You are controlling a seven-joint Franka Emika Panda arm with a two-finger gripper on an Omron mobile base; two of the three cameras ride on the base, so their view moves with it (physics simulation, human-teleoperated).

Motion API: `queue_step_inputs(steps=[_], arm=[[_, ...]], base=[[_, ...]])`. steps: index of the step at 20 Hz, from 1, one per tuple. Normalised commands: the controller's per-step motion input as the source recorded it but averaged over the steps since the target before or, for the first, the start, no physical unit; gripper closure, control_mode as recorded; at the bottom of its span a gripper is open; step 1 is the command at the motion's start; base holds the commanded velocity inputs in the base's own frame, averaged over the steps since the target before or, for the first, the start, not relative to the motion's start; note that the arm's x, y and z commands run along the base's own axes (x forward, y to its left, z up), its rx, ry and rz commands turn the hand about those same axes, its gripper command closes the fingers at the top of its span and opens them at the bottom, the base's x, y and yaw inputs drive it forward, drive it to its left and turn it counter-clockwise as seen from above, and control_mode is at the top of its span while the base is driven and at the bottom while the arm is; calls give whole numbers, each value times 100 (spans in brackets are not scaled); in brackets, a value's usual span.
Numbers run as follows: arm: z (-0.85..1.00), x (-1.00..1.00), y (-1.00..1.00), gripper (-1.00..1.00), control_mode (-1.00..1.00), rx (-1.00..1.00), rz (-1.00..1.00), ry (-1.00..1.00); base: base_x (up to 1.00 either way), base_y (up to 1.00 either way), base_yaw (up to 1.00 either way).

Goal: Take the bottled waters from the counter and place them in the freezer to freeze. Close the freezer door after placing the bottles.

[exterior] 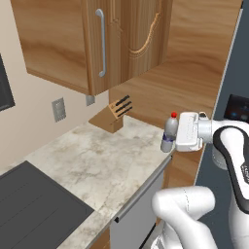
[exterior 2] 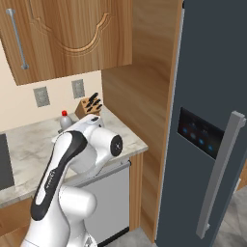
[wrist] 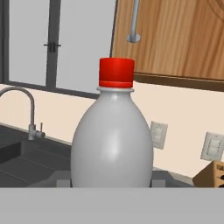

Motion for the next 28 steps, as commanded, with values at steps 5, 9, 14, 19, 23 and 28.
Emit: queue_step_inputs(steps=[5, 9, 14, 19, 23, 28], arm=[[0, 0, 0, 100, -100, 0, 0, 1], [0, 0, 0, 100, -100, 0, 0, 0], [0, -8, 0, 100, -100, 0, 0, 0], [0, -16, 0, 100, 100, 0, 0, -1], [0, 0, 0, 100, 100, 0, 0, 0], [0, 0, 0, 100, 100, 0, 0, 0]], base=[[0, 0, 0], [0, 0, 0], [0, 0, 0], [-29, -3, -3], [-64, -36, -7], [-72, -48, -16]])
